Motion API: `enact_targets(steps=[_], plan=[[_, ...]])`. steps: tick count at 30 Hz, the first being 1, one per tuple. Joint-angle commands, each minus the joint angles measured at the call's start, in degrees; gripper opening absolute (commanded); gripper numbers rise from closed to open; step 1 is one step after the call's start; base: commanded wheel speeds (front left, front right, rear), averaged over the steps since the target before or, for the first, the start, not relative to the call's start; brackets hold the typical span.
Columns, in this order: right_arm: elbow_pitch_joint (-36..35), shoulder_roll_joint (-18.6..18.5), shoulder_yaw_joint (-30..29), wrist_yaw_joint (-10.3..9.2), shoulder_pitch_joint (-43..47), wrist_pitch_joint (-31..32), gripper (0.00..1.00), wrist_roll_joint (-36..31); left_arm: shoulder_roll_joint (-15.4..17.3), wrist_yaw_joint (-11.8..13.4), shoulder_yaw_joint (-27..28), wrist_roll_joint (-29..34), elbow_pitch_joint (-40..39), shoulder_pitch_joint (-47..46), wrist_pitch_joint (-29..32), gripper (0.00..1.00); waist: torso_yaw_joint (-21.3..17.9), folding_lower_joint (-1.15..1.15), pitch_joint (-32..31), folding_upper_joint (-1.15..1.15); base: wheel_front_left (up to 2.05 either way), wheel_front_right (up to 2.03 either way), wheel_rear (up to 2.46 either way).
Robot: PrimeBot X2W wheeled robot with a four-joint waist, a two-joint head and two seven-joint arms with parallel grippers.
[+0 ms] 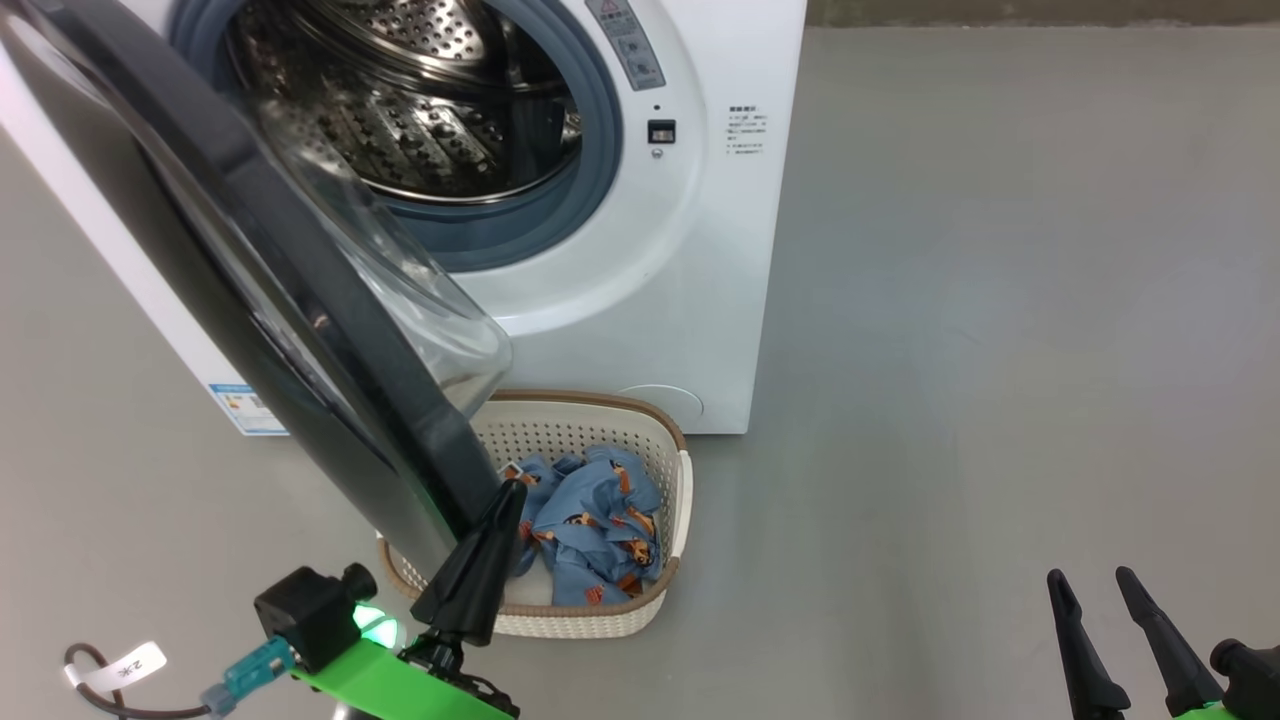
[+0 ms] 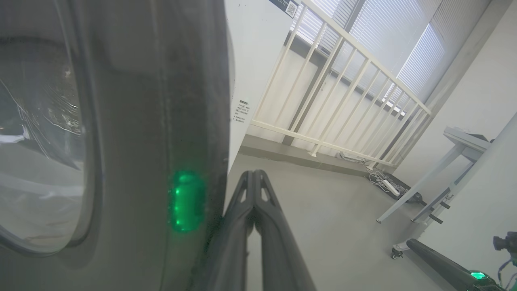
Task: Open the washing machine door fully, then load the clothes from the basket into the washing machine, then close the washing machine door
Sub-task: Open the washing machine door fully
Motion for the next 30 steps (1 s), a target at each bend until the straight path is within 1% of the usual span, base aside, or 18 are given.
enact_targets(steps=[1,8,16,30], plan=[[-1.57,-0.85,1.55,0.17,-0.89,-0.69,1.0,0.21,1.46,0.19,3.43,0.09,-0.81,-0.65,-0.38,0.0,0.38,0.0,-0.24,0.0,0.0,0.0,0.0],[-1.72,-0.82,1.78,0.17,-1.19,-0.69,1.0,0.17,1.46,0.19,2.77,-0.24,-0.07,-2.39,-0.38,0.0,1.22,0.0,0.25,0.0,0.0,0.0,0.0],[-1.87,-0.78,2.25,0.17,-1.97,-0.69,1.0,0.18,1.46,0.19,2.77,-0.62,0.86,-3.41,-0.38,0.0,0.86,0.0,0.58,0.0,0.0,0.0,0.0],[-1.91,-0.47,1.56,0.17,-1.62,-0.69,1.0,0.25,1.46,0.19,5.64,-0.79,1.76,-3.3,-0.38,0.0,0.55,0.0,0.66,0.0,0.0,0.0,0.0]])
